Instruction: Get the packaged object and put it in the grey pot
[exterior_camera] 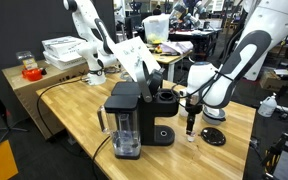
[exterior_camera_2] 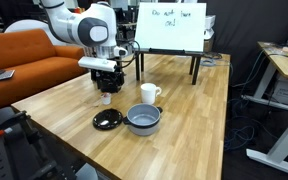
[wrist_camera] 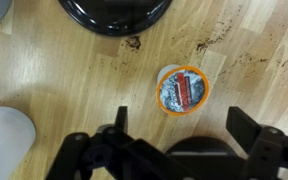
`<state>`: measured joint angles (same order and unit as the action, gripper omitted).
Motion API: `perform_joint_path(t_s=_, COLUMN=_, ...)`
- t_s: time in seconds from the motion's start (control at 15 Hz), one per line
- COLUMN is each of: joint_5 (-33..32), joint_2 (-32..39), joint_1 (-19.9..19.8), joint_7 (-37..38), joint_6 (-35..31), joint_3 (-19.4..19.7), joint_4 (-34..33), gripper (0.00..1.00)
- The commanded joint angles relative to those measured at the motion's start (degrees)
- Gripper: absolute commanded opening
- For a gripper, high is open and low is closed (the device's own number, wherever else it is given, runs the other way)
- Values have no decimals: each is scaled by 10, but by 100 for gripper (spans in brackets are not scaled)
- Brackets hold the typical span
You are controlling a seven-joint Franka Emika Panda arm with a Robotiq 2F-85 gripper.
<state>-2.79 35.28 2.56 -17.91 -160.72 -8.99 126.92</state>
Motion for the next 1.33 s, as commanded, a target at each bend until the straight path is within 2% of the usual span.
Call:
perform_joint_path(t_s=0.0, joint_5=-6, joint_2=5, joint_1=-10, joint_7=8, joint_6=-8, joint_3=-6, joint_4=1, gripper=100)
perform_joint_path(t_s=1.27, joint_5=-4, joint_2=36, joint_1=-15, joint_7=4, joint_6=4, joint_3=-15, joint_4=-15, gripper=100)
